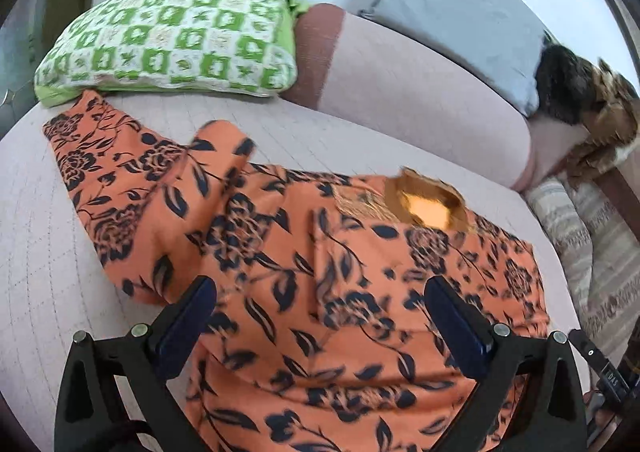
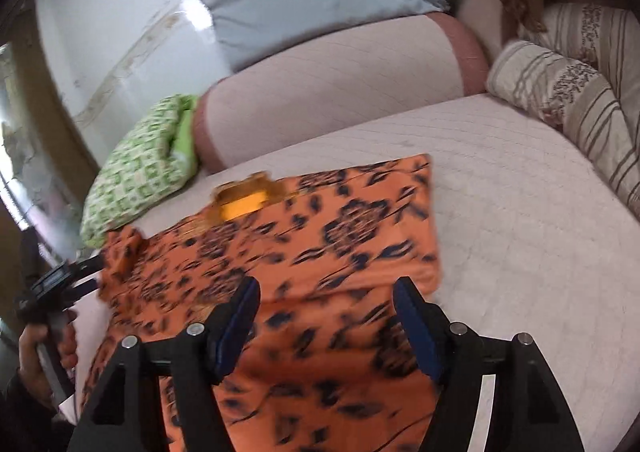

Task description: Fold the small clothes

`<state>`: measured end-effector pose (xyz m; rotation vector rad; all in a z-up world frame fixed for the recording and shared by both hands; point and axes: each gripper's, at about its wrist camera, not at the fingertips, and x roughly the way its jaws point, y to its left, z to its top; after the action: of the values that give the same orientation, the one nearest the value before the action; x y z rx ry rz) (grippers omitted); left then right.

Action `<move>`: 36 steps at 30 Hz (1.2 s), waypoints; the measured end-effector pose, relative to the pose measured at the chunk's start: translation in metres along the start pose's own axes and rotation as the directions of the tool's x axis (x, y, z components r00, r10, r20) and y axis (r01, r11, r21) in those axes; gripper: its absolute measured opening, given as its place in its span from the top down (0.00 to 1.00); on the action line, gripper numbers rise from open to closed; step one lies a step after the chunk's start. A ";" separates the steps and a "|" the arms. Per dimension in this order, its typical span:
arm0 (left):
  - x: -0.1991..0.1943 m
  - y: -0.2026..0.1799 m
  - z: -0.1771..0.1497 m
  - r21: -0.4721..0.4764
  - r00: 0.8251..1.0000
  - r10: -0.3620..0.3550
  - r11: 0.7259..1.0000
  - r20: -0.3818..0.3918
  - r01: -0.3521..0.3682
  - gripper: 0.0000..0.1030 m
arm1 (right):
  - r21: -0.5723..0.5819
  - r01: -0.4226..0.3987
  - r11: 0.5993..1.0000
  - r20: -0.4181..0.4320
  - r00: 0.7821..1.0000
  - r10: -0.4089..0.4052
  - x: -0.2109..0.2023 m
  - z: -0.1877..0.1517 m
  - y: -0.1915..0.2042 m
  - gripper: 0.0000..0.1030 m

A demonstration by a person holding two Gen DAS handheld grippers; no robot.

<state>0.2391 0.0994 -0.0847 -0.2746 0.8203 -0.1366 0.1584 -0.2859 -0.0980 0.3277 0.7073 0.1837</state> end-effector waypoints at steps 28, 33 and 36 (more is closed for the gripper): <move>-0.022 0.220 0.070 -0.393 0.997 0.055 0.919 0.050 -0.031 0.00 | -0.070 0.004 0.998 -0.060 0.998 -0.008 0.010 -0.021 0.006 0.30; 0.023 0.295 0.094 -0.510 0.996 0.093 0.857 0.016 -0.072 0.01 | -0.112 0.008 0.994 -0.087 0.996 -0.018 0.022 -0.024 0.014 0.30; 0.040 0.314 0.101 -0.558 0.996 0.085 0.827 0.003 -0.069 0.10 | -0.130 0.010 0.991 -0.093 0.995 -0.022 0.026 -0.024 0.016 0.30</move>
<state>0.3448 0.4096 -0.1396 -0.7956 0.8297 0.1924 0.1609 -0.2579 -0.1255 0.1902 0.7869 0.2299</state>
